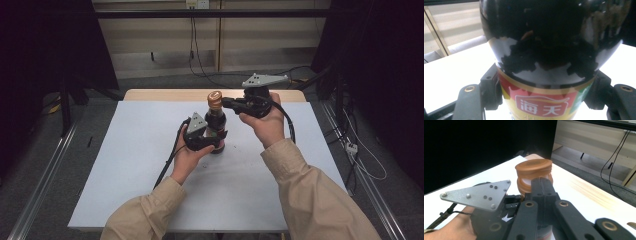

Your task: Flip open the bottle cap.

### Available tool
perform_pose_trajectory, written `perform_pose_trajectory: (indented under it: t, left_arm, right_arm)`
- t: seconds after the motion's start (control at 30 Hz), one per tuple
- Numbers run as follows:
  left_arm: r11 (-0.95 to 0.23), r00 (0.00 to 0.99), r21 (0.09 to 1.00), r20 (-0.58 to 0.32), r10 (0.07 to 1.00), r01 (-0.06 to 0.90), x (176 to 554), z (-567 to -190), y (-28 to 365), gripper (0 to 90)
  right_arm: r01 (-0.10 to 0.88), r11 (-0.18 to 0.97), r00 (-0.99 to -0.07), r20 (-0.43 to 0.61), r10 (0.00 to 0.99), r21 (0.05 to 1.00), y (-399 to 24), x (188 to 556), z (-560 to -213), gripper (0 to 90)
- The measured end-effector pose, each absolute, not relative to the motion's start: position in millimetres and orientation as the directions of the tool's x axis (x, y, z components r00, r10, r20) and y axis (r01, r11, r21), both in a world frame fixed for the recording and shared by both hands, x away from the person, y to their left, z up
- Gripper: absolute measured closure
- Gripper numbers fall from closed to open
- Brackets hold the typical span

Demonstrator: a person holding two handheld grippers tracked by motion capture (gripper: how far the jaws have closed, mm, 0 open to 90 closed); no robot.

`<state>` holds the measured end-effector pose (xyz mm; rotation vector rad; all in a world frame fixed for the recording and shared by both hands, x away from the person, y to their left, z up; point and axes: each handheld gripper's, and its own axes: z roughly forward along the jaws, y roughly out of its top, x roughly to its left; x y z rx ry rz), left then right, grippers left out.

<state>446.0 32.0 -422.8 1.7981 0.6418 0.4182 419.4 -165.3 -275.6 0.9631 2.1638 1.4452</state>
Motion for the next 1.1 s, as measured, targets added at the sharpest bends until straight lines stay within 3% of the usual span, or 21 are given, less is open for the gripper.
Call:
perform_pose_trajectory:
  t: [1.1]
  left_arm:
    - [-0.218, 0.785, 0.951, -0.039, 0.618, 0.219, 446.3, -423.8, 32.5, 30.5]
  right_arm:
    - [0.324, 0.232, -0.699, 0.067, 0.712, 0.917, -162.6, 421.4, -271.2, 90.0]
